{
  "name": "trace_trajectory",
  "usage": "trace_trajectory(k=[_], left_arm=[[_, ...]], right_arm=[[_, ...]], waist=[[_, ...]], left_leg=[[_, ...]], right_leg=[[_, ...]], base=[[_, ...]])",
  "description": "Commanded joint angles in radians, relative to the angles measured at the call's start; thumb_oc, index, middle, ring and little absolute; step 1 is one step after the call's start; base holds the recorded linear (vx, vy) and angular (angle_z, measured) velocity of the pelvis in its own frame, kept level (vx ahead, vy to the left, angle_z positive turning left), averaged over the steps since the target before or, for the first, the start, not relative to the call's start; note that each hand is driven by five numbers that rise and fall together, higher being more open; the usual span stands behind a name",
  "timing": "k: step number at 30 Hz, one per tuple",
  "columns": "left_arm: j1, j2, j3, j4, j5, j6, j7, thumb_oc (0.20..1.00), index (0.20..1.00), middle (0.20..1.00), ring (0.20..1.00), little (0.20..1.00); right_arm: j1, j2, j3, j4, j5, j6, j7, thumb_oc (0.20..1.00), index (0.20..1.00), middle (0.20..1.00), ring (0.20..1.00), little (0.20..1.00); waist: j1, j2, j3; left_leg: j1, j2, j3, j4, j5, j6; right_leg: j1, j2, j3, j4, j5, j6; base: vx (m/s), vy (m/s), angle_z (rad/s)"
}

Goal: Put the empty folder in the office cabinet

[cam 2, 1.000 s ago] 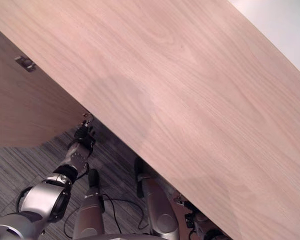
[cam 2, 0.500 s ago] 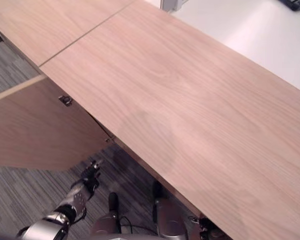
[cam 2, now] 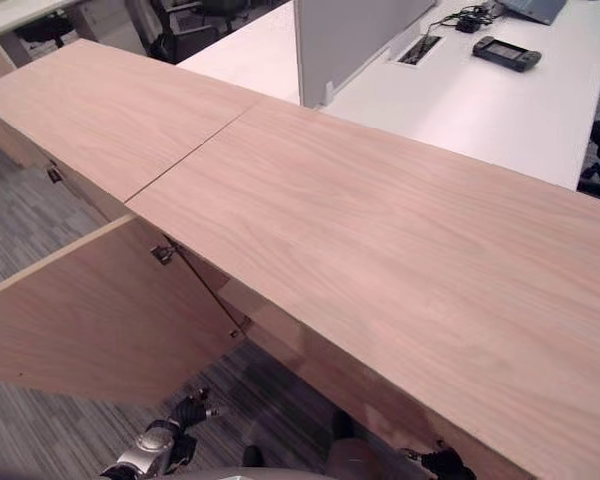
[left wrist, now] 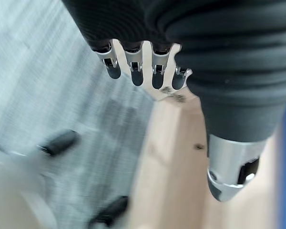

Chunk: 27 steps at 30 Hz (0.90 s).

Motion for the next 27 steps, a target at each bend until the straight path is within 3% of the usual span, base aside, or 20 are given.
trace_trajectory(k=[1, 2, 4, 5, 8, 11, 15, 16, 17, 18, 20, 23, 25, 27], left_arm=[[0.012, 0.04, 0.019, 0.039, 0.087, 0.012, -0.018, 1.0, 1.0, 1.0, 1.0, 1.0], [0.012, 0.04, 0.019, 0.039, 0.087, 0.012, -0.018, 1.0, 1.0, 1.0, 1.0, 1.0], [0.063, 0.056, 0.052, 0.062, 0.12, 0.024, -0.029, 1.0, 1.0, 1.0, 1.0, 1.0], [0.096, 0.062, 0.068, 0.071, 0.138, 0.028, -0.035, 1.0, 1.0, 1.0, 1.0, 1.0], [0.119, 0.047, 0.076, 0.077, 0.154, 0.033, -0.035, 1.0, 1.0, 1.0, 1.0, 1.0], [0.122, 0.016, 0.077, 0.082, 0.121, 0.035, -0.035, 1.0, 1.0, 1.0, 1.0, 1.0], [0.118, 0.012, 0.059, 0.082, 0.123, 0.034, -0.042, 1.0, 1.0, 1.0, 1.0, 1.0], [0.102, 0.012, 0.045, 0.073, 0.116, 0.034, -0.039, 1.0, 1.0, 1.0, 1.0, 1.0], [0.089, 0.008, 0.042, 0.068, 0.098, 0.033, -0.037, 1.0, 1.0, 1.0, 1.0, 1.0], [0.089, 0.008, 0.042, 0.068, 0.098, 0.033, -0.037, 1.0, 1.0, 1.0, 1.0, 1.0], [0.079, 0.001, 0.04, 0.064, 0.085, 0.029, -0.029, 1.0, 1.0, 1.0, 1.0, 1.0], [0.069, -0.002, 0.035, 0.057, 0.071, 0.021, -0.028, 1.0, 1.0, 1.0, 1.0, 1.0], [0.069, -0.002, 0.024, 0.046, 0.076, 0.016, -0.033, 1.0, 1.0, 1.0, 1.0, 1.0], [0.069, -0.002, 0.02, 0.046, 0.084, 0.017, -0.036, 1.0, 1.0, 1.0, 1.0, 1.0]], right_arm=[[-0.048, 0.076, 0.046, 0.024, 0.006, -0.014, 0.026, 1.0, 1.0, 1.0, 1.0, 1.0], [-0.049, 0.076, 0.046, 0.024, 0.006, -0.014, 0.026, 1.0, 1.0, 1.0, 1.0, 1.0], [-0.029, 0.082, 0.051, 0.037, -0.012, -0.015, 0.033, 1.0, 1.0, 1.0, 1.0, 1.0], [-0.016, 0.081, 0.054, 0.042, -0.029, -0.014, 0.034, 1.0, 1.0, 1.0, 1.0, 1.0], [-0.023, 0.076, 0.058, 0.058, -0.044, -0.004, 0.026, 1.0, 1.0, 1.0, 1.0, 1.0], [-0.054, 0.045, 0.061, 0.076, -0.045, 0.001, 0.019, 1.0, 1.0, 1.0, 1.0, 1.0], [-0.063, 0.029, 0.058, 0.077, -0.035, 0.001, 0.019, 1.0, 1.0, 1.0, 1.0, 1.0], [-0.074, 0.016, 0.054, 0.076, -0.017, 0.0, 0.015, 1.0, 1.0, 1.0, 1.0, 1.0], [-0.084, 0.008, 0.058, 0.074, -0.007, 0.001, 0.015, 1.0, 1.0, 1.0, 1.0, 1.0], [-0.084, 0.008, 0.058, 0.074, -0.007, 0.001, 0.015, 1.0, 1.0, 1.0, 1.0, 1.0], [-0.088, 0.002, 0.065, 0.078, -0.013, 0.002, 0.018, 1.0, 1.0, 1.0, 1.0, 1.0], [-0.086, -0.008, 0.08, 0.092, -0.044, 0.006, 0.025, 1.0, 1.0, 1.0, 1.0, 1.0], [-0.078, -0.013, 0.081, 0.098, -0.059, 0.01, 0.033, 1.0, 1.0, 1.0, 1.0, 1.0], [-0.076, -0.014, 0.079, 0.101, -0.063, 0.01, 0.035, 1.0, 1.0, 1.0, 1.0, 1.0]], waist=[[0.026, -0.011, 0.053], [0.026, -0.009, 0.051], [0.043, -0.003, 0.043], [0.068, -0.009, 0.021], [0.111, -0.025, -0.007], [0.126, -0.003, -0.004], [0.117, 0.004, 0.01], [0.117, 0.004, 0.039], [0.114, -0.002, 0.056], [0.113, -0.002, 0.057], [0.107, -0.02, 0.053], [0.091, -0.041, 0.028], [0.074, -0.031, 0.002], [0.066, -0.024, -0.003]], left_leg=[[-0.05, -0.034, -0.004, 0.027, -0.002, 0.033], [-0.053, -0.032, -0.004, 0.026, 0.0, 0.033], [-0.055, -0.035, 0.032, 0.033, 0.018, 0.052], [-0.072, -0.036, 0.056, 0.037, 0.033, 0.05], [-0.133, -0.031, 0.092, 0.059, 0.06, 0.035], [-0.184, 0.002, 0.099, 0.072, 0.109, -0.002], [-0.208, 0.019, 0.078, 0.105, 0.123, -0.021], [-0.234, 0.033, 0.03, 0.158, 0.139, -0.05], [-0.233, 0.026, -0.052, 0.183, 0.116, -0.059], [-0.233, 0.026, -0.053, 0.184, 0.115, -0.059], [-0.208, 0.03, -0.127, 0.195, 0.084, -0.066], [-0.148, 0.096, -0.167, 0.201, 0.074, -0.081], [-0.077, 0.152, -0.227, 0.174, 0.091, -0.103], [-0.058, 0.164, -0.226, 0.151, 0.085, -0.109]], right_leg=[[0.011, -0.18, -0.23, 0.284, -0.084, 0.093], [0.009, -0.178, -0.231, 0.281, -0.08, 0.092], [0.06, -0.118, -0.247, 0.396, -0.126, 0.08], [0.138, -0.079, -0.25, 0.339, -0.144, 0.066], [0.23, -0.054, -0.238, 0.16, -0.225, 0.04], [0.261, -0.019, -0.192, 0.016, -0.239, 0.013], [0.279, -0.005, -0.174, -0.022, -0.24, -0.005], [0.275, 0.001, -0.147, -0.025, -0.237, -0.024], [0.256, 0.002, -0.124, -0.021, -0.225, -0.037], [0.257, 0.002, -0.125, -0.02, -0.226, -0.037], [0.235, -0.017, -0.106, -0.019, -0.203, -0.034], [0.2, -0.05, -0.097, -0.029, -0.164, -0.016], [0.186, -0.056, -0.096, -0.052, -0.145, 0.003], [0.187, -0.056, -0.098, -0.058, -0.145, 0.007]], base=[[-0.26, 0.19, -0.06], [-0.16, 0.093, -0.36], [-0.26, 0.043, -0.95], [-0.35, -0.047, -1.3], [-0.25, -0.132, -0.84], [-0.23, -0.135, -0.69], [-0.18, -0.088, -0.47], [-0.31, -0.055, -0.14], [-0.31, -0.053, -0.14], [-0.21, 0.003, -0.25], [-0.15, 0.037, -0.41], [-0.15, 0.081, -0.24], [-0.09, 0.121, -0.02], [-0.02, 0.099, 0.02]])
